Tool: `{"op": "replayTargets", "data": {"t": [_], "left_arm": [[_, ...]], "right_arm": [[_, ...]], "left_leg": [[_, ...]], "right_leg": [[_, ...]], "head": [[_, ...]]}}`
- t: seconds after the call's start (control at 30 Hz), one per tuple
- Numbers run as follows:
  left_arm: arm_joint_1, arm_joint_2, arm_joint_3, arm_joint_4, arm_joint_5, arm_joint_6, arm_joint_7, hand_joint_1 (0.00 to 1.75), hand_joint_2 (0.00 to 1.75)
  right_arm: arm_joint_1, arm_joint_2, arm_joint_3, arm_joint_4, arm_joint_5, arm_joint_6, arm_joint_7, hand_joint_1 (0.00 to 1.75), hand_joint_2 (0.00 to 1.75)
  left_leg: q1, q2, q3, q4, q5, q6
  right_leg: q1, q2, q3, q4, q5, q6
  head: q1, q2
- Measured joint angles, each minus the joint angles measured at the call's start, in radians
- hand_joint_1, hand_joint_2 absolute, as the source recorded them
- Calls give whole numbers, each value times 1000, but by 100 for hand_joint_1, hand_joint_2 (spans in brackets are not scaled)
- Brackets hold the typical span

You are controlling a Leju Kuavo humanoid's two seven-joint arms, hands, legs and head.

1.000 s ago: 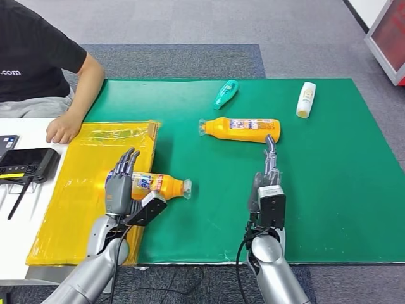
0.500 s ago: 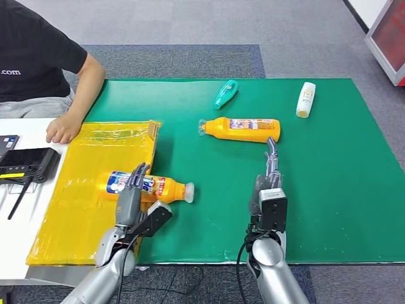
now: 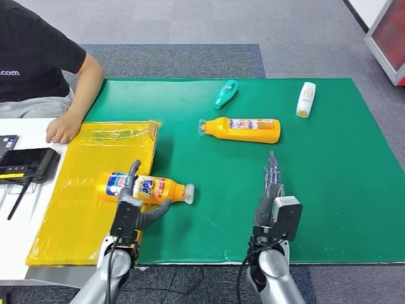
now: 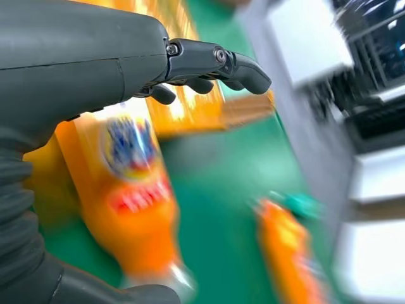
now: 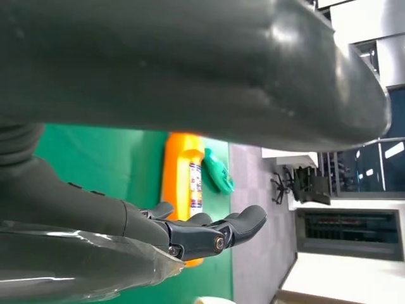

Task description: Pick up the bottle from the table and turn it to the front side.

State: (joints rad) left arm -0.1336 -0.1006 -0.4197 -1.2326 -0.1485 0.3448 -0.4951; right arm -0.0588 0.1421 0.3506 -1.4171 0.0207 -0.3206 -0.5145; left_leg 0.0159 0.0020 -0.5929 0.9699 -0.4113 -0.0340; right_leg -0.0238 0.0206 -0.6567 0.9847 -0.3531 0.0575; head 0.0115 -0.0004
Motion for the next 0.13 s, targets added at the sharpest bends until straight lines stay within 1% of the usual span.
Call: {"op": "replayTargets", "data": {"t": [0.07, 0.13], "left_arm": [[25, -2, 3, -80, 123, -34, -70, 0, 175], [37, -1, 3, -135, 157, -37, -110, 0, 175]], "right_arm": [[6, 0, -2, -9, 9, -14, -44, 0, 0], [4, 0, -1, -19, 31, -34, -77, 0, 0]], "left_leg": [[0, 0, 0, 0, 0, 0], [0, 0, 0, 0, 0, 0]], "right_leg": [[0, 0, 0, 0, 0, 0], [0, 0, 0, 0, 0, 0]], "head": [[0, 0], [0, 0]]}}
